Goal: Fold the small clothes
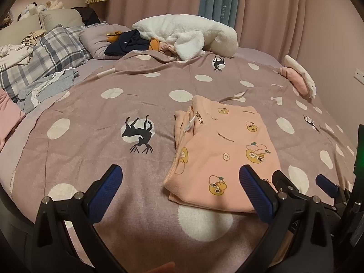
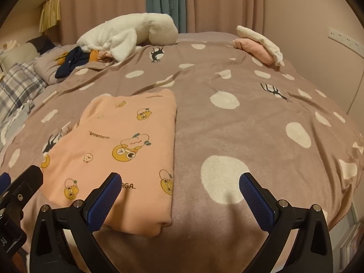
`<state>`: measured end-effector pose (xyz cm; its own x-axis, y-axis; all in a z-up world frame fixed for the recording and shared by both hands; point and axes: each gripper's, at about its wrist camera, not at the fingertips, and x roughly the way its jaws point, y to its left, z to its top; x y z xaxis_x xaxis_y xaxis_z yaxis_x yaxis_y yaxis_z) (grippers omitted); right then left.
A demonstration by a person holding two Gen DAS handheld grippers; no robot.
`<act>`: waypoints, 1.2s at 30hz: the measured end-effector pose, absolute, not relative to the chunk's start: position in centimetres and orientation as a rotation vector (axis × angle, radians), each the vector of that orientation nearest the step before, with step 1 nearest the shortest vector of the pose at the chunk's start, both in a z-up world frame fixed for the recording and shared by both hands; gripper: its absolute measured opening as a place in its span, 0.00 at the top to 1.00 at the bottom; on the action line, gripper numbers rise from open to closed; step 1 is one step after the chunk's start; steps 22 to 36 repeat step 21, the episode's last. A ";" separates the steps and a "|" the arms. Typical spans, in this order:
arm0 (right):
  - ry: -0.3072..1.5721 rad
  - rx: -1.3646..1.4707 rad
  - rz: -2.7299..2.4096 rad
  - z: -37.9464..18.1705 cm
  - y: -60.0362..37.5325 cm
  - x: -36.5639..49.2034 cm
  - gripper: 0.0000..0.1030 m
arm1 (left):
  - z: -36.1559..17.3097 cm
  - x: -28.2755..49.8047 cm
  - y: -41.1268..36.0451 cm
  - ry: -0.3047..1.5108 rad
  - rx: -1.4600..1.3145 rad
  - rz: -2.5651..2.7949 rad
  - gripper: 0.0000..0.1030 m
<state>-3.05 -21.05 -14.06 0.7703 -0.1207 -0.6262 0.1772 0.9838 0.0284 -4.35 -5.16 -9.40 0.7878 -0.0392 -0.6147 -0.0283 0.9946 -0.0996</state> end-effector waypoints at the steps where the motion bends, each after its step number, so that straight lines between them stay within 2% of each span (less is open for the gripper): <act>1: 0.672 0.089 -0.158 -14.1 -21.0 -3.1 0.01 | -9.4 -4.4 -5.2 0.663 -0.102 -0.005 0.00; 36: 0.677 0.081 -0.153 -14.2 -20.6 -2.9 0.01 | -9.6 -4.5 -5.1 0.646 -0.087 0.023 0.00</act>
